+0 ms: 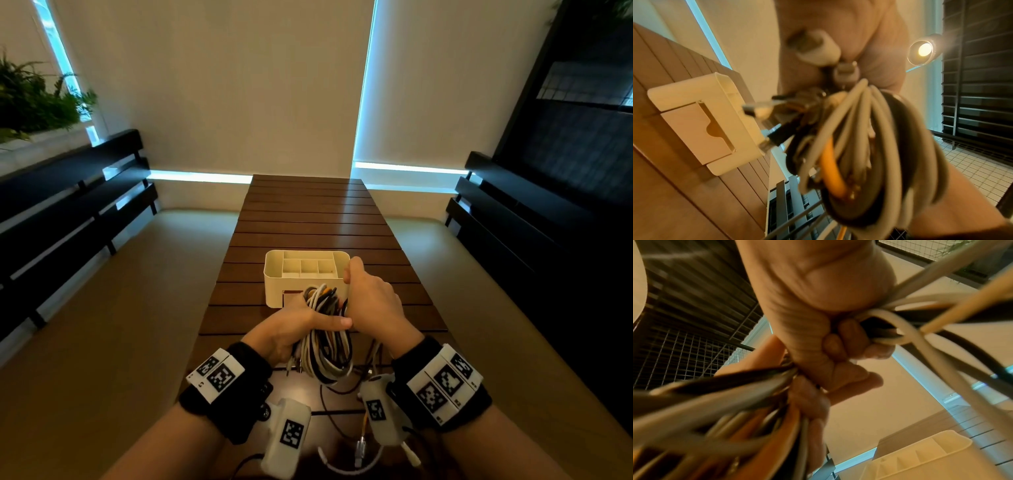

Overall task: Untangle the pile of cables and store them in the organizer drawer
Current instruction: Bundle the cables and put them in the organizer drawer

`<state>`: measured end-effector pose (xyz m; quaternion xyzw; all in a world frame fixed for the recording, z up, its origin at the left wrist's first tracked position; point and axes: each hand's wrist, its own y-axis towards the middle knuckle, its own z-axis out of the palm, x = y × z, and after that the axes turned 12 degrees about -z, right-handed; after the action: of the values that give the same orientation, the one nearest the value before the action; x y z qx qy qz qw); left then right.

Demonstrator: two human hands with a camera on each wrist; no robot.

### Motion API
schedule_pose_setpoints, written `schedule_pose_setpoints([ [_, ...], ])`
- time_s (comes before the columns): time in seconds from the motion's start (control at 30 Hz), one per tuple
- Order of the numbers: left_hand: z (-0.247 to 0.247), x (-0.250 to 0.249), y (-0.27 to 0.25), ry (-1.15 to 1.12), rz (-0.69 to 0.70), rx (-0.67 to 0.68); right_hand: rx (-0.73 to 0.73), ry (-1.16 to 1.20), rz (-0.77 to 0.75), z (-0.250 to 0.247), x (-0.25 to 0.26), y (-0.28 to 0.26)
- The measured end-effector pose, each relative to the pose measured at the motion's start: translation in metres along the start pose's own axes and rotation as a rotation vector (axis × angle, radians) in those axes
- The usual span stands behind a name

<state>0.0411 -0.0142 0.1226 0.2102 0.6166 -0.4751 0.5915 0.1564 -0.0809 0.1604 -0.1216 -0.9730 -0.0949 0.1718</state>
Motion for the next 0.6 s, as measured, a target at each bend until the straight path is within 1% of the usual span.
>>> schedule_pose_setpoints([
  [0.2, 0.002, -0.003, -0.002, 0.12, 0.017, -0.035, 0.127, -0.033, -0.082, 0.004, -0.004, 0.005],
  [0.3, 0.003, -0.004, -0.001, 0.274, 0.007, -0.018, 0.269, -0.069, -0.152, 0.006, -0.008, 0.006],
  [0.37, 0.006, -0.003, 0.001, 0.369, 0.008, -0.05, 0.336, -0.06, -0.183, 0.008, -0.013, 0.006],
  [0.47, 0.008, 0.006, 0.007, 0.542, 0.036, -0.131, 0.413, 0.011, -0.214, 0.007, -0.018, 0.007],
  [0.53, 0.007, 0.013, 0.011, 0.67, 0.044, -0.173, 0.458, 0.014, -0.248, 0.005, -0.019, 0.008],
  [0.6, 0.002, 0.015, 0.016, 0.726, 0.023, -0.162, 0.45, 0.024, -0.255, 0.004, -0.02, 0.008],
])
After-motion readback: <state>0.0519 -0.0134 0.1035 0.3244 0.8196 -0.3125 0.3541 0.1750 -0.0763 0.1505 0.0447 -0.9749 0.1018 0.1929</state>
